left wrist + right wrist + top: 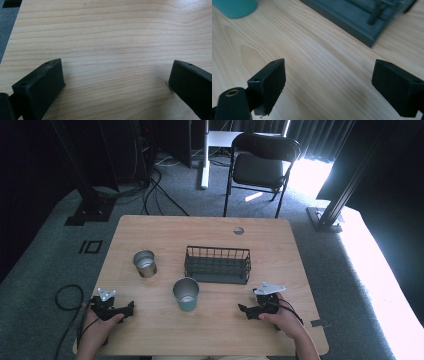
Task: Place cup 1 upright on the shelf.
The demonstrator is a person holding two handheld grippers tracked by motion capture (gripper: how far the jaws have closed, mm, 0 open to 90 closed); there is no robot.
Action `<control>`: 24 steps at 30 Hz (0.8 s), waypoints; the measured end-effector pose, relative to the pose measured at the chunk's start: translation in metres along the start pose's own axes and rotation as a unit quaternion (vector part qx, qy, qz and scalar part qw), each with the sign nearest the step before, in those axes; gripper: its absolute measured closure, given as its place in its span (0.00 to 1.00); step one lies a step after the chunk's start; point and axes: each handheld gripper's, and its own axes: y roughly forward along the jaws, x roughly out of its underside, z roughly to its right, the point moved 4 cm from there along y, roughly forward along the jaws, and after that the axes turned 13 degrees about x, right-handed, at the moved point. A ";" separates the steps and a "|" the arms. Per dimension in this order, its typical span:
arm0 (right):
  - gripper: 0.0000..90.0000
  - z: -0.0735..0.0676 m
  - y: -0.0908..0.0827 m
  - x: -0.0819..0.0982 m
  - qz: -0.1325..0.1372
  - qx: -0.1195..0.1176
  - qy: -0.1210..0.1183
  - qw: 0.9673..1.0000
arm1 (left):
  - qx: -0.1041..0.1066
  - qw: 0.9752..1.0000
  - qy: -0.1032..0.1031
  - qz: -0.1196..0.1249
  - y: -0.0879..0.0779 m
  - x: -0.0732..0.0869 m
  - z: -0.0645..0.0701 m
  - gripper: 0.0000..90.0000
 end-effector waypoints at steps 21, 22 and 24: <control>0.13 -0.041 0.015 -0.033 0.023 -0.060 -0.024 0.998 | 0.000 1.000 0.001 -0.001 0.000 0.000 0.000 0.01; 0.13 -0.043 0.016 -0.034 0.023 -0.061 -0.027 0.997 | 0.000 1.000 0.001 -0.001 0.000 0.000 0.000 0.01; 0.13 -0.047 0.017 -0.037 0.027 -0.066 -0.030 0.997 | 0.000 1.000 0.001 -0.001 0.000 0.000 0.000 0.01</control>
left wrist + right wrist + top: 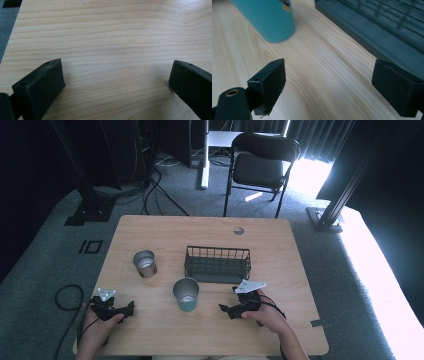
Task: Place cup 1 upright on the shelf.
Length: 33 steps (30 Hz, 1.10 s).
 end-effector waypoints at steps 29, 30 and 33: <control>0.13 -0.060 0.023 -0.050 0.058 -0.076 -0.047 0.994 | 0.000 1.000 0.000 0.000 0.000 0.000 0.000 0.01; 0.13 -0.061 0.024 -0.051 0.060 -0.076 -0.050 0.994 | 0.000 1.000 0.000 0.000 0.000 0.000 0.000 0.01; 0.13 -0.064 0.025 -0.055 0.070 -0.080 -0.052 0.993 | 0.000 1.000 0.000 0.000 0.000 0.000 0.000 0.01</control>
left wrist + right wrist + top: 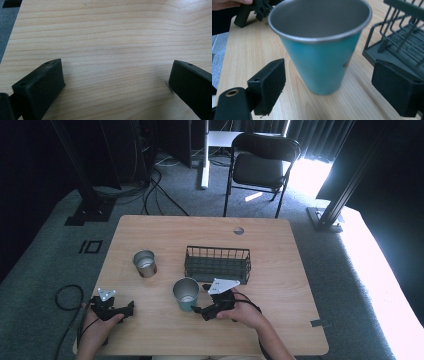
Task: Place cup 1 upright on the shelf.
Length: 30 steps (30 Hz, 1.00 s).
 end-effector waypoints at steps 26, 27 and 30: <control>0.13 -0.012 0.024 -0.022 0.052 -0.016 -0.018 0.998 | 0.000 1.000 0.000 0.000 0.000 0.000 0.000 0.01; 0.13 -0.012 0.026 -0.023 0.053 -0.017 -0.015 0.998 | 0.000 1.000 0.000 0.000 0.000 0.000 0.000 0.01; 0.13 -0.015 0.029 -0.023 0.058 -0.015 -0.013 0.998 | 0.000 1.000 0.000 0.000 0.000 0.000 0.000 0.01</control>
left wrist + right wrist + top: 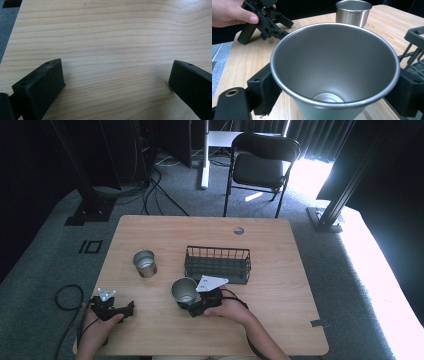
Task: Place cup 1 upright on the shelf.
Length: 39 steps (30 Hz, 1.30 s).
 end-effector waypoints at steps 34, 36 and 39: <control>0.15 0.001 -0.016 -0.039 0.017 0.015 0.014 1.000 | 0.000 1.000 -0.001 0.000 0.000 0.000 0.000 0.01; 0.15 0.001 -0.017 -0.040 0.019 0.017 0.013 1.000 | 0.000 1.000 -0.001 0.000 0.000 0.000 0.000 0.01; 0.15 0.001 -0.018 -0.041 0.023 0.020 0.015 0.999 | 0.000 1.000 -0.001 0.000 0.000 0.000 0.000 0.01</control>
